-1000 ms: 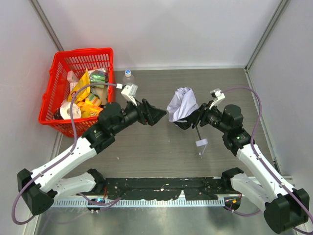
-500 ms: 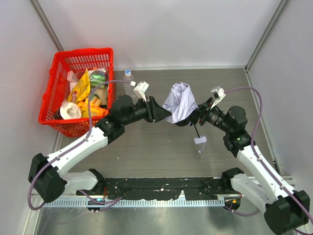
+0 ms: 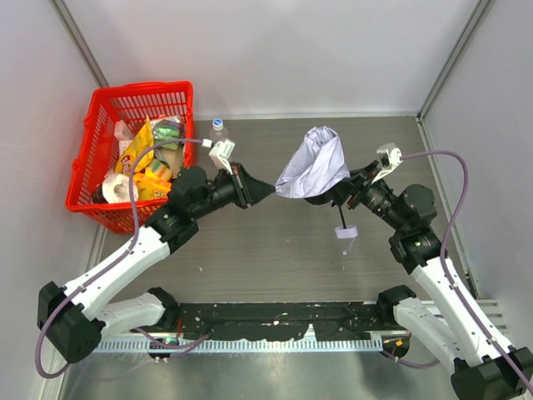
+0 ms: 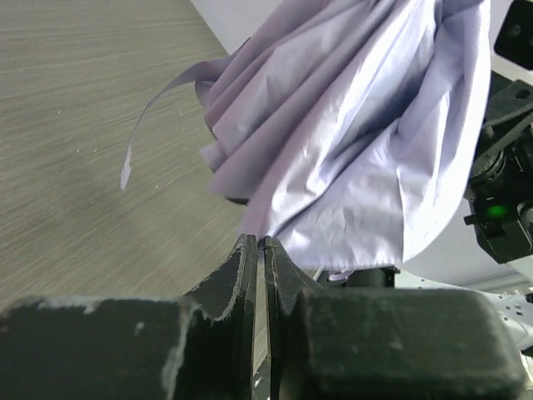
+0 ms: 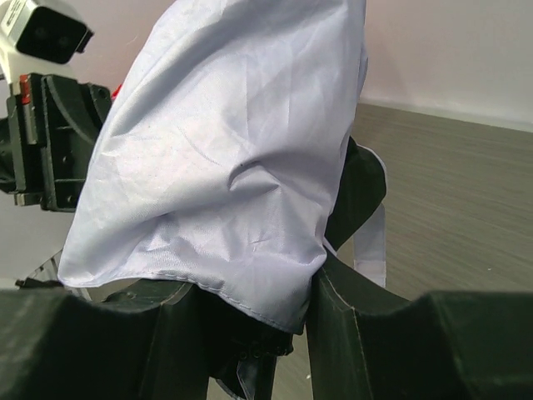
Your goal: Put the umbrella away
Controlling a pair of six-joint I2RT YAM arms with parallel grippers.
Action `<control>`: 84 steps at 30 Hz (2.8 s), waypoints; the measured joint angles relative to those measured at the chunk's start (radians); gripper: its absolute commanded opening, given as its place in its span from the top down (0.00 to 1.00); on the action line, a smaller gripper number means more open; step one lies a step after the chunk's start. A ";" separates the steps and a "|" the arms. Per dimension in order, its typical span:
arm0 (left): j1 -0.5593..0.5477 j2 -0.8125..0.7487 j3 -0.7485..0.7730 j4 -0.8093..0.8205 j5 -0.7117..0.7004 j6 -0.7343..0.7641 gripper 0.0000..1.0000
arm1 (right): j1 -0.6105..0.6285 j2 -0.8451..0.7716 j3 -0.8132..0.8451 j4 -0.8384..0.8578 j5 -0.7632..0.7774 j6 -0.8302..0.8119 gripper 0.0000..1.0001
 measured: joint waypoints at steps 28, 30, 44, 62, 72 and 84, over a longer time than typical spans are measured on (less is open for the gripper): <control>-0.108 0.105 0.281 -0.152 0.059 -0.012 0.29 | -0.003 0.037 0.068 -0.113 0.082 -0.040 0.99; -0.135 0.105 0.281 -0.216 0.003 0.029 0.28 | -0.003 0.037 0.070 -0.115 0.085 -0.042 0.99; -0.164 0.218 0.327 -0.262 -0.068 0.071 0.46 | -0.003 0.051 0.073 -0.118 0.085 -0.043 0.99; -0.168 0.160 0.245 -0.263 -0.122 0.058 1.00 | 0.002 0.074 0.073 -0.156 0.167 -0.039 0.99; -0.174 0.099 0.181 -0.291 -0.192 0.079 1.00 | -0.002 0.100 0.091 -0.103 0.117 -0.003 0.99; -0.154 0.150 0.189 -0.367 -0.225 0.048 0.57 | -0.007 0.175 0.112 -0.242 0.190 -0.020 0.81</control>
